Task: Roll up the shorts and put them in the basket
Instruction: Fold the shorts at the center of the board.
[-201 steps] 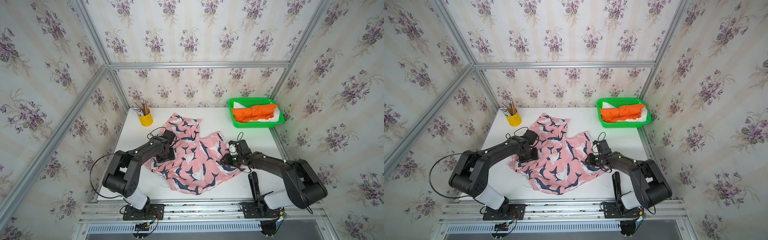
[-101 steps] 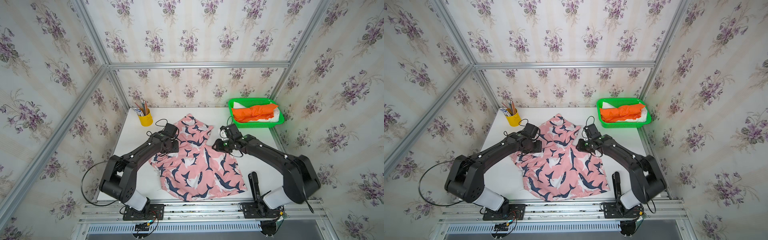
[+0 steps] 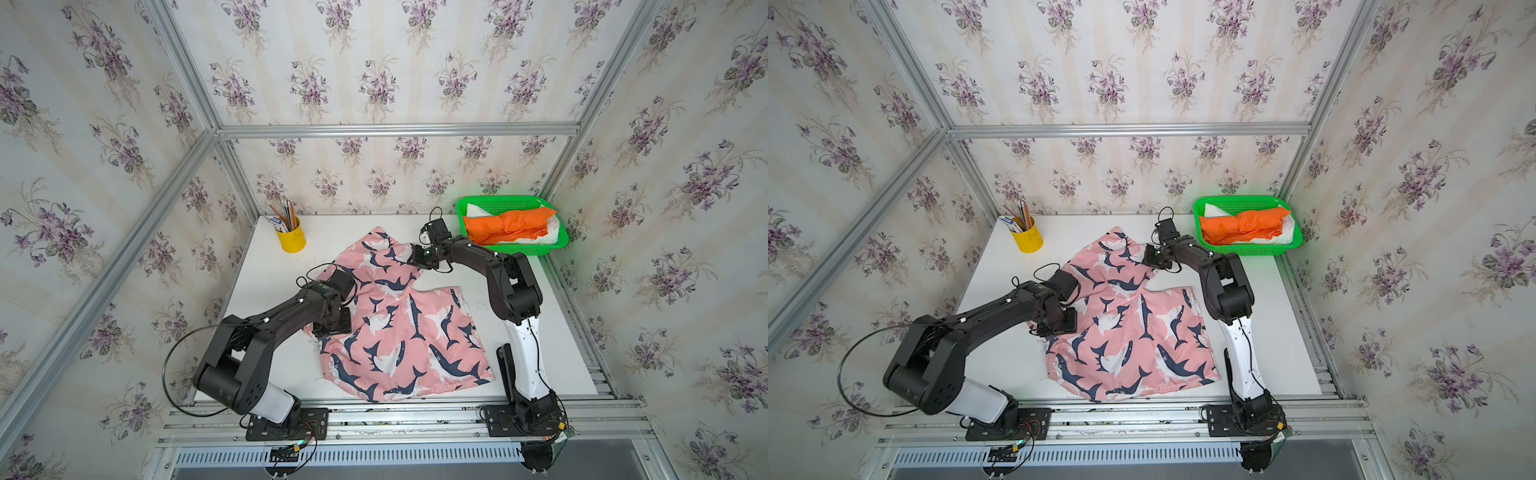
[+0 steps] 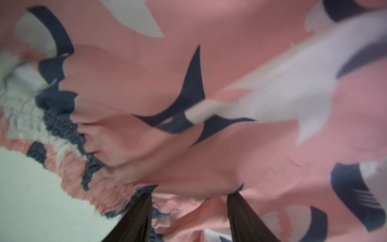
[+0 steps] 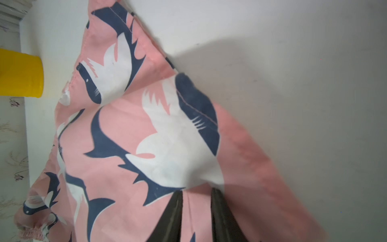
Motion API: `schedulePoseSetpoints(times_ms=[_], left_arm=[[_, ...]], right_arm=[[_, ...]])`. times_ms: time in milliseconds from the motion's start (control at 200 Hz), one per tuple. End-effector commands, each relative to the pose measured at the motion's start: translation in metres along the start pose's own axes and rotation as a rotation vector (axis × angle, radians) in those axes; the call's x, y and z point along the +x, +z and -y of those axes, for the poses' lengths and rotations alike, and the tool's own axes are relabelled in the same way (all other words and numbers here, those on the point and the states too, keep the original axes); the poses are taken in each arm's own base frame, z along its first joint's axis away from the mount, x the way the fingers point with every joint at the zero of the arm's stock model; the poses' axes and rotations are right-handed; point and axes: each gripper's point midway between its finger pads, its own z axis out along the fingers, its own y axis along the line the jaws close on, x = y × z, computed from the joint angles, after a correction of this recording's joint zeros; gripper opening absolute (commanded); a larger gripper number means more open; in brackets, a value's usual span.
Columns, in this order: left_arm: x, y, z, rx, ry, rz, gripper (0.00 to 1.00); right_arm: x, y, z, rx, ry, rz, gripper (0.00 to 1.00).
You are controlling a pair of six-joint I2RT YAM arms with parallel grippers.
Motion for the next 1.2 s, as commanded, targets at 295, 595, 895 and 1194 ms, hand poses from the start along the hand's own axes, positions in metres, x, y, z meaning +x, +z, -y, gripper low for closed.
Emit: schedulePoseSetpoints(times_ms=[295, 595, 895, 1194], left_arm=[[-0.112, -0.030, 0.050, 0.112, 0.130, 0.189, 0.61], [-0.012, -0.086, -0.035, -0.029, -0.082, 0.112, 0.62], [0.035, -0.063, -0.036, 0.048, -0.103, 0.053, 0.64], [0.020, -0.023, -0.027, -0.024, -0.047, -0.021, 0.60]], right_arm=[[0.000, -0.071, 0.084, 0.137, 0.126, 0.091, 0.34], [0.045, -0.139, 0.010, 0.064, 0.000, 0.052, 0.39], [0.164, -0.168, -0.002, 0.020, -0.026, -0.073, 0.41], [0.211, -0.192, 0.012, 0.038, 0.023, -0.090, 0.41]])
